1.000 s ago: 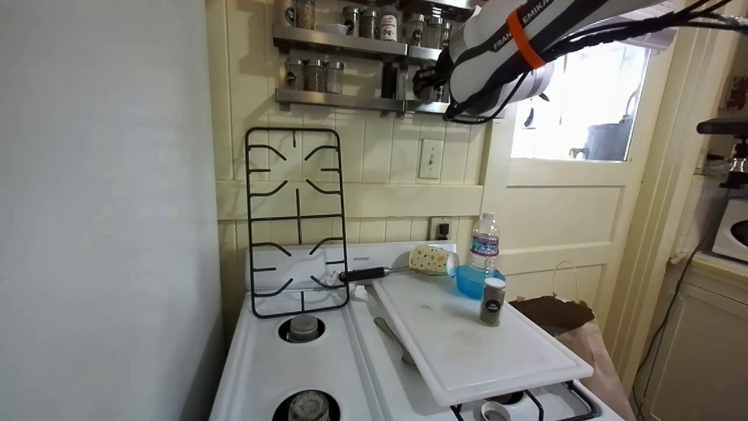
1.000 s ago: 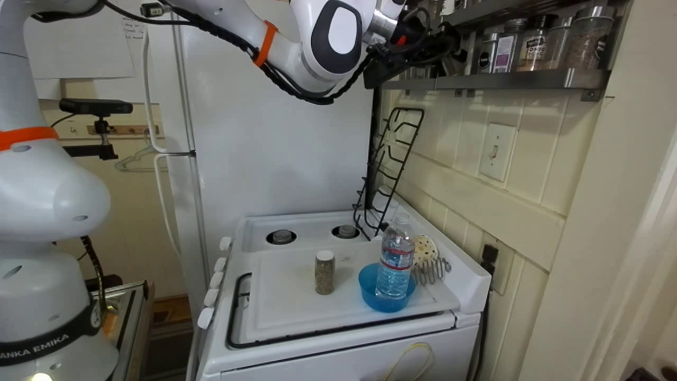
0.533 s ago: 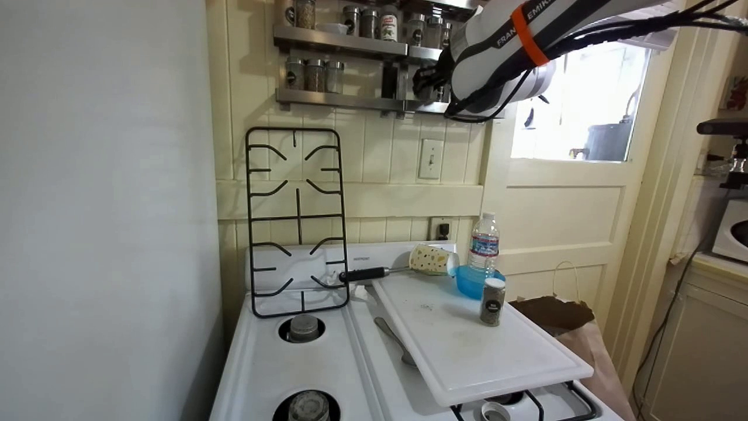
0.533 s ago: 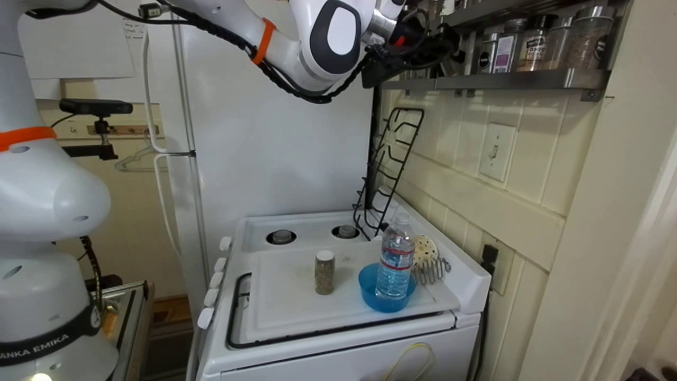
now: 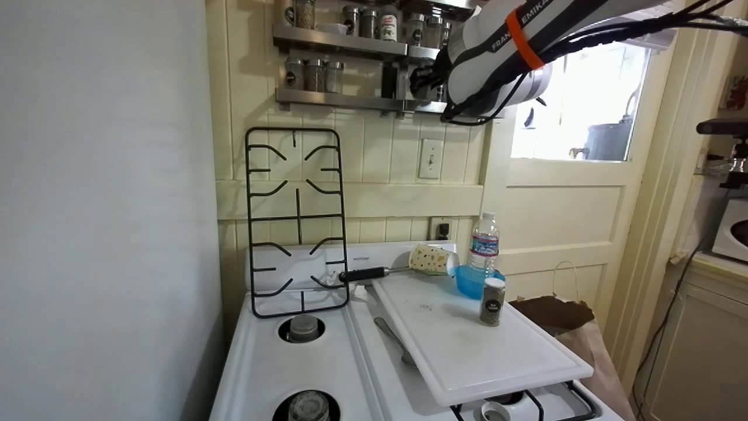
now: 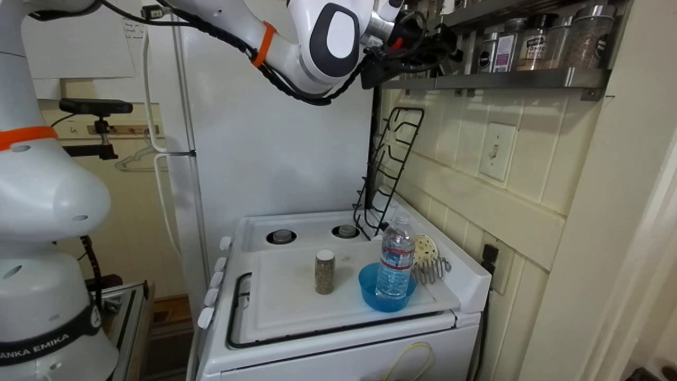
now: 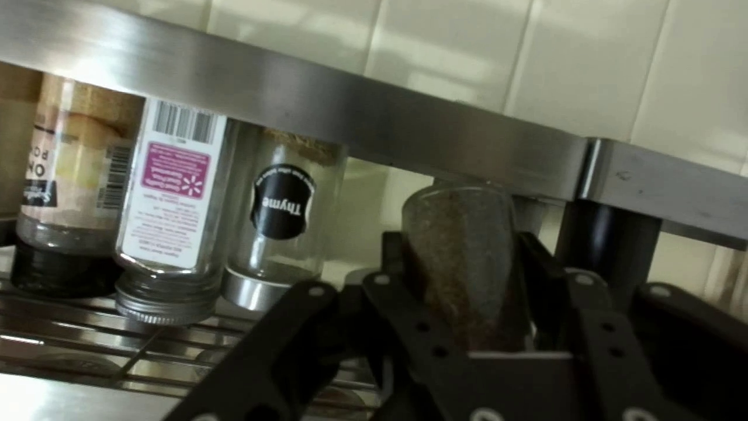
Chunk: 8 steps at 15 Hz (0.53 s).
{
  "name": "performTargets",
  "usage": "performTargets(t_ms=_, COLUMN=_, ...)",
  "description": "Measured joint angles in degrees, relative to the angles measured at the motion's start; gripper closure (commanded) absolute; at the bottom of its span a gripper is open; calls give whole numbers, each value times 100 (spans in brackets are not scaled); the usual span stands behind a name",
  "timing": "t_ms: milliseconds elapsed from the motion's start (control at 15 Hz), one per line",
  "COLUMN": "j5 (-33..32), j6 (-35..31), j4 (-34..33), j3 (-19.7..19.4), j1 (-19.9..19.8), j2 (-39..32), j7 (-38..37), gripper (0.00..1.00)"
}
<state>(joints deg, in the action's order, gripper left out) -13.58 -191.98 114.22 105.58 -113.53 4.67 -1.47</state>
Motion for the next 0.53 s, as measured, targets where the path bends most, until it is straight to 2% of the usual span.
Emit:
performTargets(t_ms=267, j5=269, j6=-683, j4=55, j3=-66, j1=-140, j2=552, j7=-77, gripper=76)
performTargets(t_ms=333, j5=385, j6=-760, j4=56, j3=-71, j1=-199, j2=697, j7=-90, gripper=51)
performTargets(t_ms=400, j5=465, j6=-794, j4=56, j3=-70, j1=-258, j2=819, j7=-107, gripper=51)
performTargets(t_ms=467, j5=510, j6=-803, j4=56, j3=-68, j1=-304, j2=912, j7=-138, gripper=76)
performTargets(t_ms=533, j5=531, j6=-810, j4=56, j3=-67, j1=-332, j2=970, j7=-164, gripper=76)
